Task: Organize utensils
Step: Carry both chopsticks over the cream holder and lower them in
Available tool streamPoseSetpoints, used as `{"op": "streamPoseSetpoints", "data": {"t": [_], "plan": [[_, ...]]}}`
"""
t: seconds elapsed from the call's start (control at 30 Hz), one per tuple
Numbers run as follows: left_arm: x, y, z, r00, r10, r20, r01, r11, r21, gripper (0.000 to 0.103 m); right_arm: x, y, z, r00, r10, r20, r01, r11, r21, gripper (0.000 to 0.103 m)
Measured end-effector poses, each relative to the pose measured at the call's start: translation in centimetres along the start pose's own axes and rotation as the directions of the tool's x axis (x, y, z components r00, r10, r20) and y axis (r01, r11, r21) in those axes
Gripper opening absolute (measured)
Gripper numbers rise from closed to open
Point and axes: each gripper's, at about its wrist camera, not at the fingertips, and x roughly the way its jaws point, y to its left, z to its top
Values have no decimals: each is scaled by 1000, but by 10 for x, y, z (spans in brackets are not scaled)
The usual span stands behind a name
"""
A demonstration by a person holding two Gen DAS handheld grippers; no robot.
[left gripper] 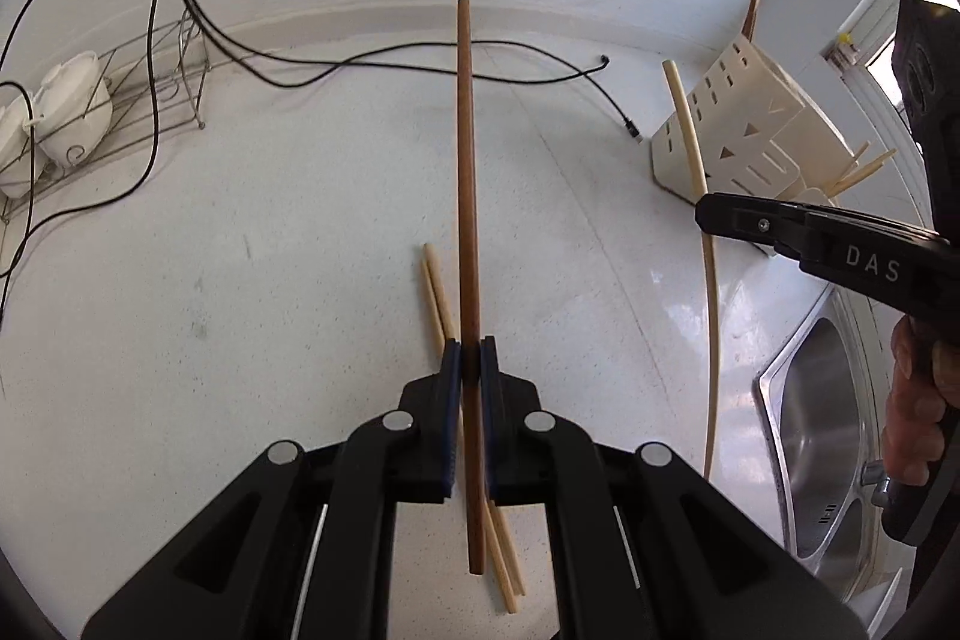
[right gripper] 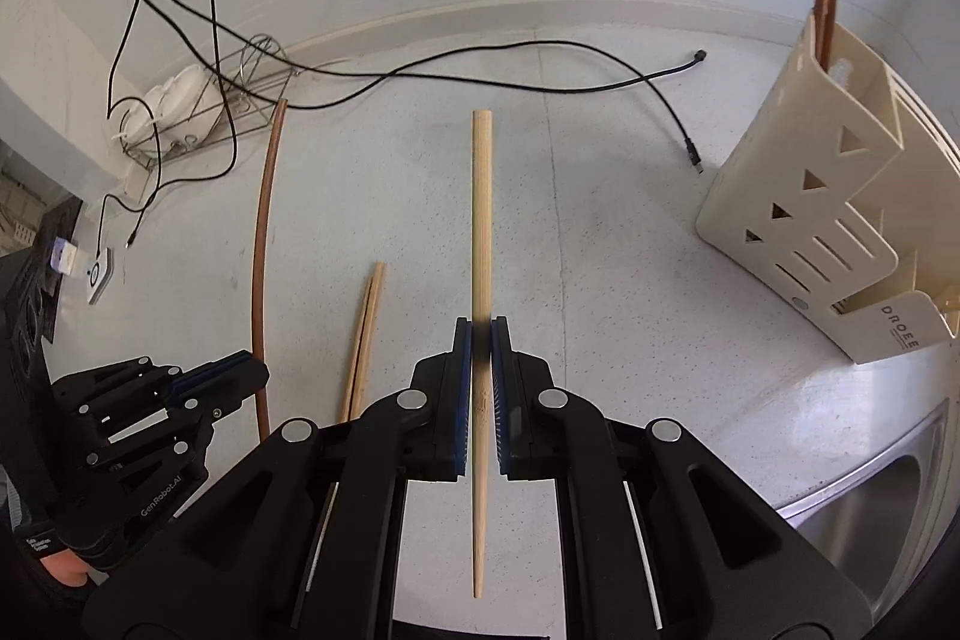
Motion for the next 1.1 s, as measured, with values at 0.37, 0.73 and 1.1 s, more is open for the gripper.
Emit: {"op": "streamPoseSetpoints", "data": {"t": [0.37,0.73,1.1], "plan": [[-26,-45,28,978,-88,189,73,994,86,6,-71,-23,4,966,-70,250,65,997,29,6],[-55,-93,75,923,-200,329,140,970,197,6,-149,-70,19,879,-136,456,86,988,129,6],[-79,-145,121,830,-323,454,183,928,325,6,-220,-124,42,746,-249,618,129,964,233,6]]}}
